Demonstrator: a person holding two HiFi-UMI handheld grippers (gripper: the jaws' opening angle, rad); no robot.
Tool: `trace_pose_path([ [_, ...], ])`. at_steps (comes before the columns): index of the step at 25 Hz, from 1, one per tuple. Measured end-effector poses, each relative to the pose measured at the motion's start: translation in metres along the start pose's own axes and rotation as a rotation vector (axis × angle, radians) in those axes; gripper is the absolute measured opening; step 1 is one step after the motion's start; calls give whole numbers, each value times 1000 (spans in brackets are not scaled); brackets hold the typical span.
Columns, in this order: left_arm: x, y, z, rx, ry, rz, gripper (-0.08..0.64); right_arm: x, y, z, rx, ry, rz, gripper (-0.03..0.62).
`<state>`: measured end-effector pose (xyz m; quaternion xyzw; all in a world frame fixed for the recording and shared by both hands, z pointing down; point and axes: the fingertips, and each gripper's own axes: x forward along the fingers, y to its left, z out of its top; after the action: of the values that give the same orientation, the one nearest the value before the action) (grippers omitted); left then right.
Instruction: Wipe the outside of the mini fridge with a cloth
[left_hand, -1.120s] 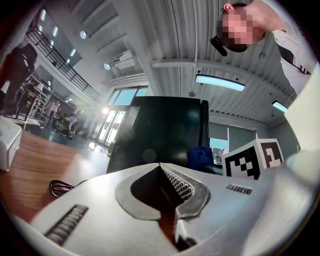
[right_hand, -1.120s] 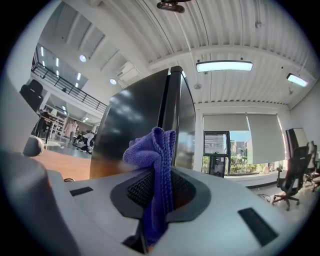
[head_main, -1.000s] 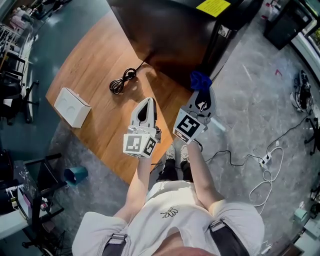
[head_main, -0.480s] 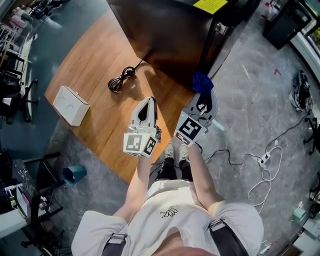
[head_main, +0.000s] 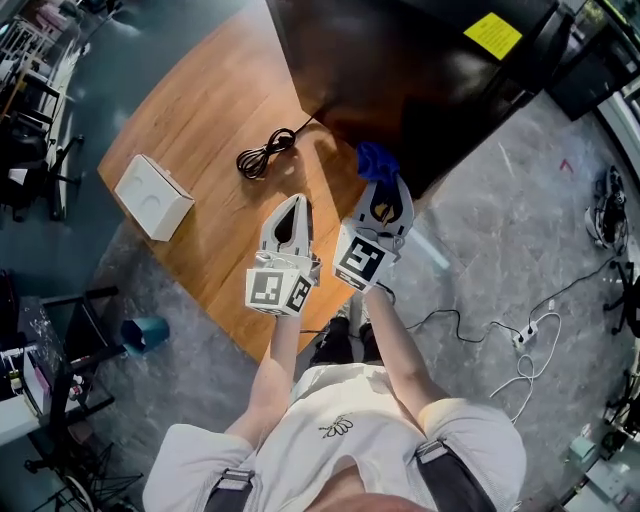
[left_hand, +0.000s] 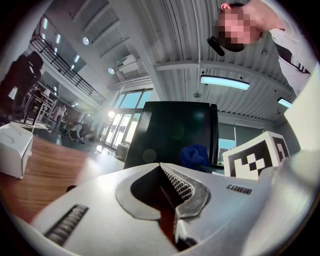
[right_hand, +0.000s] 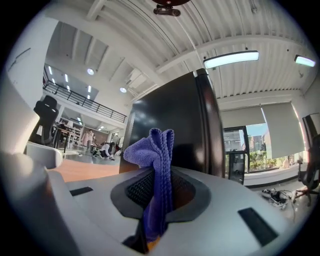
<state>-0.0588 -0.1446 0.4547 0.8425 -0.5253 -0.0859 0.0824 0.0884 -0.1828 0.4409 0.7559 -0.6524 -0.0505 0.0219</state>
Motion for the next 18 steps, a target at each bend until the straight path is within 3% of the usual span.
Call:
trace_pose_path([
  [6,-3,62,-3,-42,-9,91,5,52,87,-24,-15,3,99,63],
  [18,2,153,-32,-59,40,143,5,157,202,-93,-35,104,129,62],
])
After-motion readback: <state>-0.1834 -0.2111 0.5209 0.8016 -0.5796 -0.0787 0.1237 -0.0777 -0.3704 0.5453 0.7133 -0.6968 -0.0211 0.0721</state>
